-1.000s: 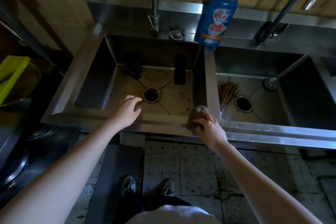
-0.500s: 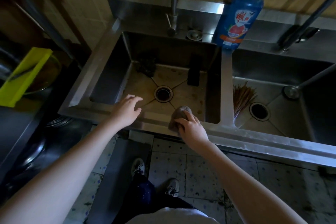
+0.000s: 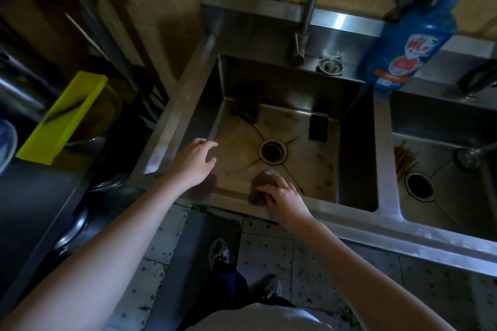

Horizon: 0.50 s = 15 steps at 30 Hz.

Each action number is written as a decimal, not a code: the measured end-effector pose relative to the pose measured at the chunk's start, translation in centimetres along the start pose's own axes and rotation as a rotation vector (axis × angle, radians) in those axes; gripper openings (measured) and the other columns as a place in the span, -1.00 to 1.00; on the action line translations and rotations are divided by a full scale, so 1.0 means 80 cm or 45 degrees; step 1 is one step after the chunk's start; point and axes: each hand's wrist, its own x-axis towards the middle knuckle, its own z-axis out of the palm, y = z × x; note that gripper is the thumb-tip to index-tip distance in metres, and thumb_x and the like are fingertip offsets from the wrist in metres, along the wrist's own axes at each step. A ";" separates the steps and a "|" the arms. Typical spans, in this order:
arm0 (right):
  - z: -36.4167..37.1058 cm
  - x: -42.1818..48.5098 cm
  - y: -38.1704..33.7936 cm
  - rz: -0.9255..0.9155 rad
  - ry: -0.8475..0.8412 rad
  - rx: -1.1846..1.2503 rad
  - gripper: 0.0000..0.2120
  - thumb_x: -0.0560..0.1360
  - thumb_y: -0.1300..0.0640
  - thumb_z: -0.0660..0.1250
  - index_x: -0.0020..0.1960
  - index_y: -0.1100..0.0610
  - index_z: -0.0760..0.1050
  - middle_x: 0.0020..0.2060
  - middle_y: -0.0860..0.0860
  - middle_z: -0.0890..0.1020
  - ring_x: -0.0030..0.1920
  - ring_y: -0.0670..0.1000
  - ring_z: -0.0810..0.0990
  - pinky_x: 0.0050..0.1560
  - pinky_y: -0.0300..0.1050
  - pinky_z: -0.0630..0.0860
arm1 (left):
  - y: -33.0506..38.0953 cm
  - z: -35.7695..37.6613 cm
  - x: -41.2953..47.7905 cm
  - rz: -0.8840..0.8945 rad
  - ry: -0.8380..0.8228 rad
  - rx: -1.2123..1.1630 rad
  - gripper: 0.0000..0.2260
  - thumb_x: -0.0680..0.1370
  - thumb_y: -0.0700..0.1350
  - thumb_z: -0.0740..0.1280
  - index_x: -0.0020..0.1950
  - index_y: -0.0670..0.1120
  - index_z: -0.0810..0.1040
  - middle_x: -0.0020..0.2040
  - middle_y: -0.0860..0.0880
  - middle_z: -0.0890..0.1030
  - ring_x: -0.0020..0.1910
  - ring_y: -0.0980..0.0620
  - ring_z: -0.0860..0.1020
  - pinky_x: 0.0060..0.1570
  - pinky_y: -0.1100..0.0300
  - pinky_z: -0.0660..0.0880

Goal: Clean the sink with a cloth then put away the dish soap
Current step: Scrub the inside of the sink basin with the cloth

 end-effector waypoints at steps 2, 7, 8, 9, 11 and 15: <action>0.006 0.016 -0.022 -0.007 -0.009 0.019 -0.65 0.58 0.14 0.17 0.30 -0.13 0.46 0.40 0.00 0.30 0.26 0.16 0.37 0.30 -0.01 0.36 | -0.020 -0.013 0.013 0.017 0.002 0.009 -0.65 0.57 -0.08 0.27 0.36 -0.01 0.40 0.38 -0.05 0.37 0.30 -0.06 0.40 0.17 0.07 0.38; 0.023 0.056 -0.085 -0.084 -0.069 0.050 -0.64 0.56 0.17 0.19 0.30 -0.11 0.47 0.42 -0.02 0.27 0.29 0.17 0.34 0.34 -0.01 0.31 | -0.070 -0.048 0.038 0.026 0.025 -0.066 -0.66 0.56 -0.12 0.29 0.34 -0.05 0.42 0.32 -0.07 0.43 0.27 -0.08 0.44 0.21 0.04 0.42; 0.026 0.062 -0.095 -0.097 -0.077 0.067 -0.64 0.56 0.18 0.19 0.30 -0.10 0.47 0.42 -0.02 0.27 0.30 0.16 0.33 0.35 -0.02 0.31 | -0.078 -0.053 0.041 0.030 0.038 -0.063 -0.66 0.55 -0.12 0.29 0.33 -0.05 0.43 0.31 -0.08 0.45 0.26 -0.08 0.44 0.19 0.05 0.42; 0.027 0.069 -0.103 -0.106 -0.080 0.097 -0.64 0.57 0.18 0.19 0.30 -0.09 0.47 0.42 -0.02 0.27 0.31 0.15 0.33 0.35 -0.03 0.30 | -0.085 -0.057 0.045 0.031 0.047 -0.052 -0.67 0.55 -0.13 0.29 0.32 -0.06 0.44 0.30 -0.08 0.46 0.25 -0.09 0.45 0.17 0.06 0.41; 0.028 0.080 -0.114 -0.111 -0.060 0.193 -0.65 0.57 0.21 0.18 0.29 -0.05 0.49 0.40 0.00 0.32 0.32 0.12 0.36 0.35 -0.05 0.33 | -0.098 -0.062 0.052 0.024 0.056 -0.036 -0.67 0.55 -0.12 0.29 0.32 -0.06 0.44 0.30 -0.09 0.46 0.23 -0.10 0.46 0.13 0.06 0.42; 0.024 0.102 -0.127 -0.019 0.105 0.451 -0.67 0.55 0.27 0.21 0.25 0.02 0.53 0.29 0.01 0.43 0.27 0.04 0.43 0.25 -0.23 0.37 | -0.118 -0.070 0.061 0.003 0.031 -0.034 -0.67 0.55 -0.12 0.28 0.32 -0.05 0.43 0.29 -0.09 0.44 0.16 -0.09 0.50 0.06 0.09 0.45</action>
